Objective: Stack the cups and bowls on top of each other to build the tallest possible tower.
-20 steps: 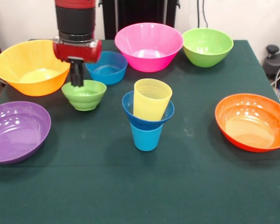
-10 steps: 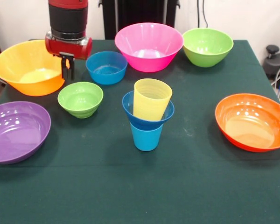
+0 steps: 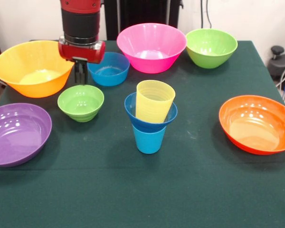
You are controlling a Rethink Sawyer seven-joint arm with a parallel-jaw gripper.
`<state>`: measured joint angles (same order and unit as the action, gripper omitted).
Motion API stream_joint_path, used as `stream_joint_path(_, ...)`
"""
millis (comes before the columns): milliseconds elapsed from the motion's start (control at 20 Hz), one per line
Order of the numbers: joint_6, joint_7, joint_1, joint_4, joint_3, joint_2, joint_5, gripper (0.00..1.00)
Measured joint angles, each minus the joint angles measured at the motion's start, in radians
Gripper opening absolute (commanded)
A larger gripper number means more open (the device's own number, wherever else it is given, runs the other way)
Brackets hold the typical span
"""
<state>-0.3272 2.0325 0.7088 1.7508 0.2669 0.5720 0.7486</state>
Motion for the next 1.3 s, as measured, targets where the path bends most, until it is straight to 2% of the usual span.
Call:
stream_joint_path(300,0.0,0.0,-0.014,0.003,0.007,0.002,-0.033,0.0)
stream_joint_path(1100,0.0,0.0,-0.034,0.01,0.01,0.03,-0.046,0.0)
stream_joint_path(1150,0.0,0.0,-0.034,0.01,0.014,0.037,-0.052,1.0)
stream_joint_path(1300,0.0,0.0,-0.034,0.01,0.016,0.041,-0.054,1.0)
